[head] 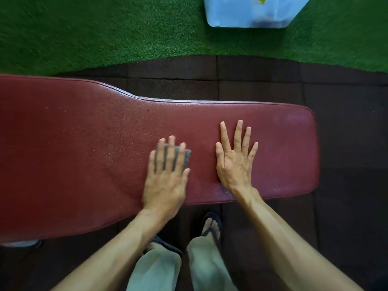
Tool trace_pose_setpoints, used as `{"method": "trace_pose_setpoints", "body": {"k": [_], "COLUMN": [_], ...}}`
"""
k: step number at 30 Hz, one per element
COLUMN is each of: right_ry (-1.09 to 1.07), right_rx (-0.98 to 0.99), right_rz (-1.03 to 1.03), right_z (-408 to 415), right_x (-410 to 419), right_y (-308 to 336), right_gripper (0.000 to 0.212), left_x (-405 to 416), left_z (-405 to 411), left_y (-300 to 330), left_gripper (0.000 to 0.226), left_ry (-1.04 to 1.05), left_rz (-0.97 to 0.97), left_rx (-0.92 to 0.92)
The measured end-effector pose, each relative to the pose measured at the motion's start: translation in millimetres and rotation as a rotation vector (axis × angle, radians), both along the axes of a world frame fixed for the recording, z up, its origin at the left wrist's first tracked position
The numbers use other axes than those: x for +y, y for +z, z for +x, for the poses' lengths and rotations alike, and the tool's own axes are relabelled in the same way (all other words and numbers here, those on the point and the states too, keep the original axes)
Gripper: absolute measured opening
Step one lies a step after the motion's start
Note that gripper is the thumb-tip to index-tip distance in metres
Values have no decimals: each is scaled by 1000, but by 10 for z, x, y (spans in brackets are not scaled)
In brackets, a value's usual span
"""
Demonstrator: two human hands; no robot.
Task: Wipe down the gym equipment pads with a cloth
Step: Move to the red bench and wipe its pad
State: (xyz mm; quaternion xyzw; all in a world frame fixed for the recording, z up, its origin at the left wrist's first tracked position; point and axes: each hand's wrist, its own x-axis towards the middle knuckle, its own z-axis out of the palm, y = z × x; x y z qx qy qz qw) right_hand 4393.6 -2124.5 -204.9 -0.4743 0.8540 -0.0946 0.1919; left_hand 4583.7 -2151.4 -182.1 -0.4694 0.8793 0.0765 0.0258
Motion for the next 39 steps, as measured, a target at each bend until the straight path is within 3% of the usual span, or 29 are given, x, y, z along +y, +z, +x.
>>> {"method": "trace_pose_setpoints", "body": {"k": [3, 7, 9, 12, 15, 17, 21, 26, 30, 34, 37, 39], "right_ry": [0, -10, -20, 42, 97, 75, 47, 51, 37, 11, -3, 42], "right_rx": [3, 17, 15, 11, 37, 42, 37, 46, 21, 12, 12, 43], "right_rz": [-30, -56, -68, -75, -80, -78, -67, -62, -73, -105, -112, -108], "right_z": [-11, 4, 32, 166, 357, 440, 508, 715, 1023, 1334, 1421, 1498], "right_x": [4, 24, 10, -8, -8, -18, -35, -57, -131, -263, -345, -403], "right_y": [-16, -50, -44, -22, -22, -29, -16, 4, 45, 65, 66, 65], "right_gripper": [55, 55, 57, 61, 62, 62, 61, 59, 58, 57, 58, 58], "left_x": [-677, -1563, -1435, -616, 170, 215, -630, -1702, -990, -124, -608, -1236], "left_z": [-327, 221, 673, 849, 568, 355, 133, 824, 1452, 1361, 1145, 1130], "left_y": [-49, 54, 117, 145, 49, -4, -55, 82, 194, 122, 56, 67], "left_gripper": [60, 61, 61, 63, 64, 64, 61, 64, 62, 63, 60, 59], "left_ry": [-117, 200, 225, 336, 238, 201, 30, 183, 273, 58, -52, -21], "left_rz": [-12, -20, -35, -41, -16, -22, -24, -51, -61, -60, -63, -75], "left_rx": [20, -16, 10, -24, -53, -18, 28, 4, 17, -33, 31, 44]}}
